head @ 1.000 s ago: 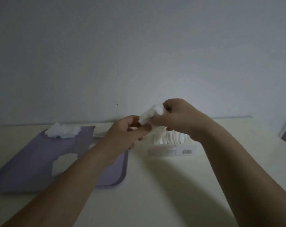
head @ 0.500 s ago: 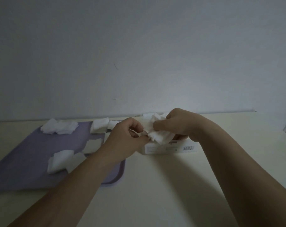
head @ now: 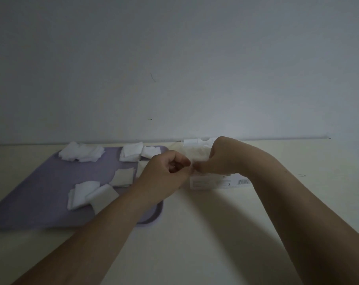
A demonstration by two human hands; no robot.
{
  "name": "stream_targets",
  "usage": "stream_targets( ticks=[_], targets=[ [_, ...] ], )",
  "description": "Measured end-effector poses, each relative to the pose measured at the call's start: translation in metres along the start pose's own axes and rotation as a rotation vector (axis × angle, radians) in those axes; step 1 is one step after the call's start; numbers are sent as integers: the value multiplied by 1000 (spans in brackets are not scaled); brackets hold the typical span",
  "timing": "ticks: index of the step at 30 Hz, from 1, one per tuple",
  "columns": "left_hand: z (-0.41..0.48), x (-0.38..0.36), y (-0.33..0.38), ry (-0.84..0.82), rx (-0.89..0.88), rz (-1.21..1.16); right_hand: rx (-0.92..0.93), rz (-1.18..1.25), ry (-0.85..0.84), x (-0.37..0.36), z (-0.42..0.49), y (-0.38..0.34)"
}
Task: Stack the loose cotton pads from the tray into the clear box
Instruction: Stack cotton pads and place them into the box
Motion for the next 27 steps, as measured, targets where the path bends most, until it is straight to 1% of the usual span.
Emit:
stream_targets(
  ticks=[2, 6, 9, 12, 13, 15, 16, 18, 19, 20, 21, 22, 24, 25, 26, 27],
  targets=[
    [-1, 0, 0, -8, 7, -9, 28, -30, 11, 0, -1, -3],
    [-2, -2, -1, 1, 32, -93, 4, -72, 151, -7, 3, -15],
    [-4, -3, -5, -12, 36, -108, -17, 15, 184, -13, 6, -18],
    [-4, -5, -8, -32, 29, -75, 0, 79, 176, -13, 5, -19],
    [-5, -5, -7, -29, 23, -57, 4, 43, 169, -11, 4, -20],
    [-9, -4, -2, -24, 9, -17, -19, -123, 188, -4, -5, -24],
    [-12, -2, 0, -21, 5, -10, -24, -224, 238, 1, -9, -26],
    [-20, 4, 5, -15, -12, 4, -32, -373, 425, 12, -22, -32],
    [-25, 14, 8, -2, -33, 49, -12, -396, 534, 15, -29, -42],
    [-29, 23, 10, 3, -63, 96, 34, -360, 627, 16, -36, -51],
    [-34, 33, 13, 18, -93, 132, 99, -269, 664, 13, -42, -60],
    [-40, 49, 15, 55, -117, 167, 190, -120, 642, 7, -46, -73],
    [-49, 86, 17, 151, -144, 300, 346, 219, 439, -17, -50, -93],
    [-53, 105, 17, 184, -145, 412, 388, 295, 328, -32, -51, -100],
    [-59, 127, 16, 200, -122, 547, 419, 286, 247, -48, -51, -107],
    [-63, 145, 11, 195, -65, 665, 426, 219, 195, -61, -50, -109]
  ],
)
Point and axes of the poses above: each hand's wrist, its own z-axis towards the middle knuckle, its own x-axis out of the back of the hand, y = z × x, the point moved 3 cm from there along z, towards the middle knuckle, and after that the axes turned 10 degrees about -z, right-handed, at the moved point
